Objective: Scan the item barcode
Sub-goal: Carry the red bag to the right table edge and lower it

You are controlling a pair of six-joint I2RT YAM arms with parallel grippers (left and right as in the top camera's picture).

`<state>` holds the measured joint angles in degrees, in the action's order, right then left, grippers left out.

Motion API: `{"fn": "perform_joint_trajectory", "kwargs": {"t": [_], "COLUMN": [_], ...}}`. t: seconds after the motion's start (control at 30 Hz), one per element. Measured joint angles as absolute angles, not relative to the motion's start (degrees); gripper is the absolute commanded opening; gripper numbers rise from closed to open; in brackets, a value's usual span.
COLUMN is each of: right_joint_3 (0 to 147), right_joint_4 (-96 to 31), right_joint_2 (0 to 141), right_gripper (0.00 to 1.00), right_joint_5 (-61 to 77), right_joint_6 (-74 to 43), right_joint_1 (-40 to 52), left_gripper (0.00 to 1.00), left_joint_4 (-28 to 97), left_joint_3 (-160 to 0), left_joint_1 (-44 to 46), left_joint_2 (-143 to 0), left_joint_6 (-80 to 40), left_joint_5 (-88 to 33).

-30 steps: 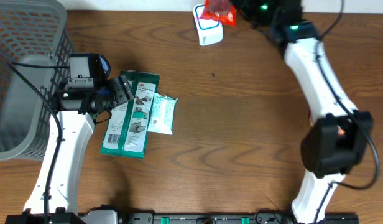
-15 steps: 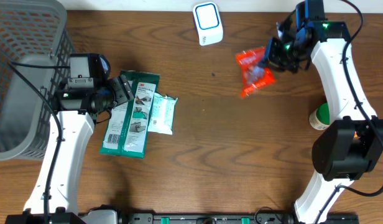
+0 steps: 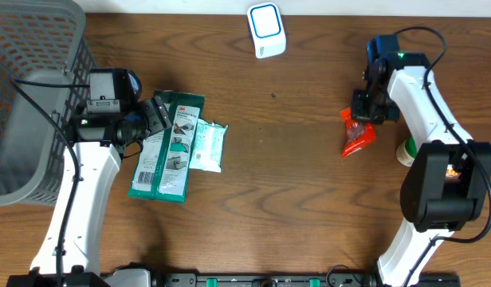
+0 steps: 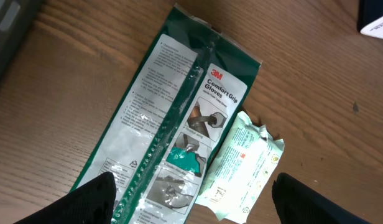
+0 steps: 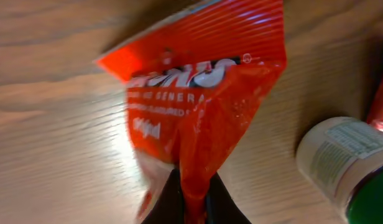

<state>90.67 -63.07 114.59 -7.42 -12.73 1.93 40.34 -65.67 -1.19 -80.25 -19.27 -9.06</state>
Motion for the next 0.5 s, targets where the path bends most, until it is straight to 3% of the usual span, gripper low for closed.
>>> {"fn": "perform_joint_trajectory", "kwargs": {"t": [0.03,0.07,0.13,0.17,0.23,0.33,0.5], "right_joint_3": [90.2,89.3,87.8,87.1,86.0,85.4,85.4], "right_joint_4": [-62.9,-62.3,-61.4,-61.1,-60.2,-59.5,-59.3], "right_joint_2": [114.6,114.6,114.6,114.6,114.6,114.6,114.6], "right_gripper": [0.03,0.14,0.5,0.75,0.91,0.94,0.83], "right_joint_5": [-8.0,-9.2,-11.4,-12.6,-14.3,-15.7,-16.5], "right_joint_6": [-12.7,-12.7,-12.9,-12.8,-12.4,-12.2,-12.3], "right_joint_1": [1.9,1.9,1.9,1.9,1.8,1.7,1.7], "left_gripper": [0.81,0.81,0.81,0.81,0.81,0.81,0.81], "left_joint_4": [40.3,40.3,40.3,40.3,40.3,40.3,40.3], "left_joint_3": [-65.7,-65.7,-65.7,-65.7,-65.7,-65.7,-65.7], "left_joint_1": [-1.2,-1.2,-1.2,-1.2,-1.2,-1.2,-1.2], "left_joint_2": [-80.2,-80.2,-80.2,-80.2,-80.2,-80.2,-80.2], "left_joint_6": [-19.2,-19.3,-19.2,-19.3,-19.3,-19.2,-19.3], "left_joint_5": [-9.1,-9.1,-9.1,-9.1,-9.1,-9.1,-9.1]}}
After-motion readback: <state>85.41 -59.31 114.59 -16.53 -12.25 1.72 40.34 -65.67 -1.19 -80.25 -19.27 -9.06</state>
